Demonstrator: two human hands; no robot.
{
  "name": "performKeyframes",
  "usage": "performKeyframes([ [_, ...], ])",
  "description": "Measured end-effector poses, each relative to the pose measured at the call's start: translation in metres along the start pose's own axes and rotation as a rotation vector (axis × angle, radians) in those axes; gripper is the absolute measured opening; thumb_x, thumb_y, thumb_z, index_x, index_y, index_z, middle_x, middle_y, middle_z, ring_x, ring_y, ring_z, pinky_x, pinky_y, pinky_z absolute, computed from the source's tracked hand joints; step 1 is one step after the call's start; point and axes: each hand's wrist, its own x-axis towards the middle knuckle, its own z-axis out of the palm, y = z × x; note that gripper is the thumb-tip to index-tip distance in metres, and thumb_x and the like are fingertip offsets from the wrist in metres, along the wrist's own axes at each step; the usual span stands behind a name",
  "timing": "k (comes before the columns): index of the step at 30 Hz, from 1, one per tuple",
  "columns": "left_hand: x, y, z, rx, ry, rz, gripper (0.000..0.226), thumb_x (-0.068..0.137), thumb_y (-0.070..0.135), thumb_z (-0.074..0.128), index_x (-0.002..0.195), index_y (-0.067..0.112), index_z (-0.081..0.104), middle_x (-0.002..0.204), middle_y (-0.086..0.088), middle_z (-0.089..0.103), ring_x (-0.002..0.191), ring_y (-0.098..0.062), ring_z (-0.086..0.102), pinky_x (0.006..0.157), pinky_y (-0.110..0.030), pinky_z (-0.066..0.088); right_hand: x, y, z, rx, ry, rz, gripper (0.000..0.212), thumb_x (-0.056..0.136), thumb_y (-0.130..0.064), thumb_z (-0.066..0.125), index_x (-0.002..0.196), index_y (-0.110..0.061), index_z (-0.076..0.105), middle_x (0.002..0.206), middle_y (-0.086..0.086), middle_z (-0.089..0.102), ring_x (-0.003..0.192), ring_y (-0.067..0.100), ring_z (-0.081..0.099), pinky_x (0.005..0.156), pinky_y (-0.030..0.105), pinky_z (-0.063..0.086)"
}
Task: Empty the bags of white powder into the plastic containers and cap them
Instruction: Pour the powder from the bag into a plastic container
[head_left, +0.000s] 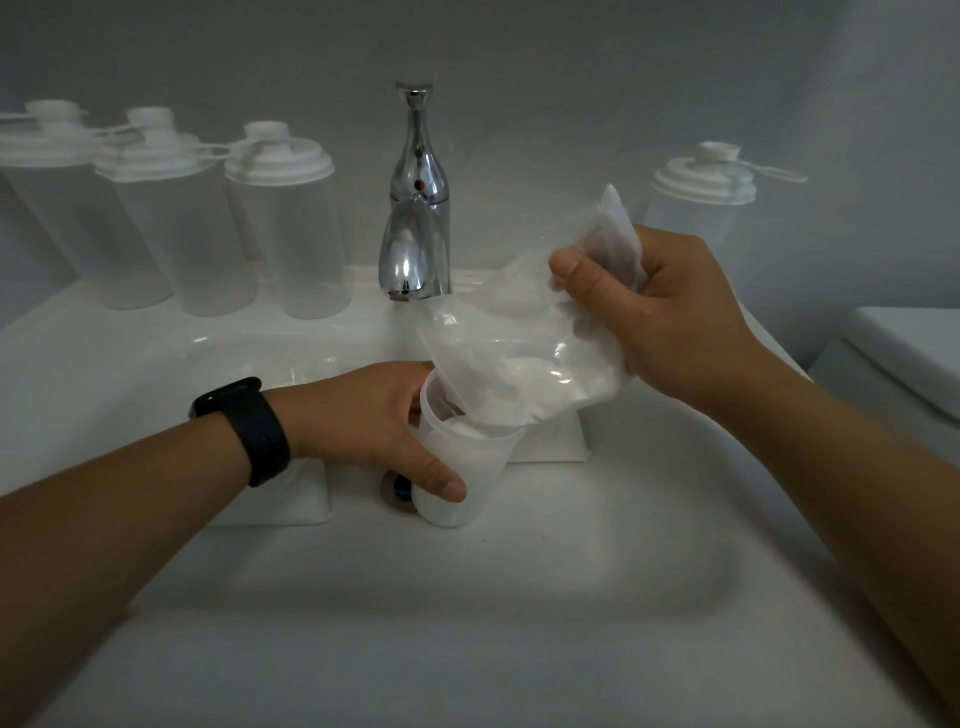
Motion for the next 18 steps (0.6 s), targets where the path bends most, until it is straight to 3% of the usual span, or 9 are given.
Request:
performKeyframes([
  [13, 0.0003, -0.0002, -0.0001, -0.007, -0.006, -0.002, 0.070, 0.064, 0.029, 0.092, 0.124, 0.041, 0.058, 0.118, 0.032, 0.068, 0.113, 0.006, 0.064, 0.092, -0.009, 0.048, -0.0013, -0.0029, 0.0014, 0.002, 0.024, -0.012, 0.029, 0.099, -0.028, 0.066, 0.087, -0.003, 0.073, 0.077, 0.006, 0.070, 0.063, 0.011, 0.067, 0.061, 0.016, 0.051],
  [18, 0.0000, 0.0007, 0.0002, -0.012, -0.017, -0.005, 0.070, 0.064, 0.030, 0.091, 0.125, 0.042, 0.057, 0.118, 0.033, 0.067, 0.112, 0.007, 0.063, 0.091, -0.009, 0.048, -0.0013, -0.0040, 0.0012, 0.014, -0.003, 0.013, 0.027, 0.099, -0.030, 0.066, 0.086, -0.008, 0.074, 0.069, 0.000, 0.070, 0.063, 0.006, 0.067, 0.061, 0.017, 0.051],
])
